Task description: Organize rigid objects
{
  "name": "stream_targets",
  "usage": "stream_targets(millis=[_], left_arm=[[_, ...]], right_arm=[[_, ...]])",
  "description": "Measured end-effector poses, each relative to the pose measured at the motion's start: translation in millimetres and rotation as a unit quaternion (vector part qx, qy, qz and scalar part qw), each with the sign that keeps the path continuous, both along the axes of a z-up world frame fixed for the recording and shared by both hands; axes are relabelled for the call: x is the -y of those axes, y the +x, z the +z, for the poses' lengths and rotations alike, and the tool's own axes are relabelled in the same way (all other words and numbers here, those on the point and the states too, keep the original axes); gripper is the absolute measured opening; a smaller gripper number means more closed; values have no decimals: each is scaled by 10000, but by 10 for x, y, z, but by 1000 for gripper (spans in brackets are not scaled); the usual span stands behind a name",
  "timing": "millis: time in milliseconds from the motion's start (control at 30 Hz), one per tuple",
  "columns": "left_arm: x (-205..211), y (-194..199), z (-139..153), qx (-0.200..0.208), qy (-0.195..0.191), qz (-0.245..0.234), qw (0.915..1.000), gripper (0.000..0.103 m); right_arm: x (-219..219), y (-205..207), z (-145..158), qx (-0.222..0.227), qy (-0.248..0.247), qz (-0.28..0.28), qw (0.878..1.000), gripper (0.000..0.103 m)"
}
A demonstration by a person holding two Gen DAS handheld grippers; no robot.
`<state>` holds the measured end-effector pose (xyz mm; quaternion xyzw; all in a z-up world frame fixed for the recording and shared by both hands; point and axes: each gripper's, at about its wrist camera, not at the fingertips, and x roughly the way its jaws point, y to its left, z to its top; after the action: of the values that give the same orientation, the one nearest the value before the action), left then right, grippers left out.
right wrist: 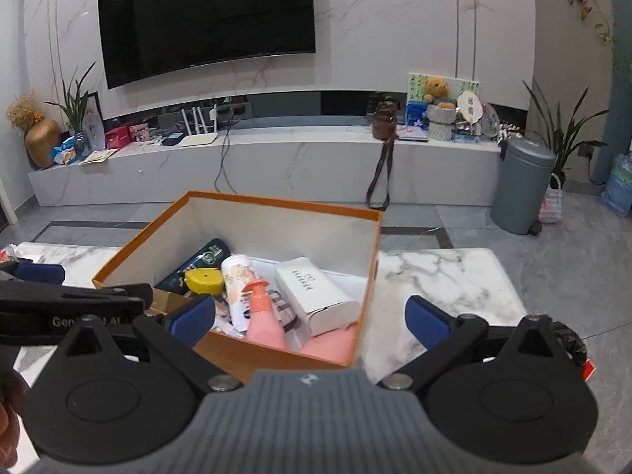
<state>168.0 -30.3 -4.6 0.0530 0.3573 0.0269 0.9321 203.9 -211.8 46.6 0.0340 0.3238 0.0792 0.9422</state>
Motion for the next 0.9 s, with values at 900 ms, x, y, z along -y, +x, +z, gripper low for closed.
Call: stream_targets(millis=[900], left_arm=[[-51, -7, -110, -285, -68, 8, 9996, 103]], right_arm=[[-100, -2, -132, -233, -322, 151, 9991, 100]])
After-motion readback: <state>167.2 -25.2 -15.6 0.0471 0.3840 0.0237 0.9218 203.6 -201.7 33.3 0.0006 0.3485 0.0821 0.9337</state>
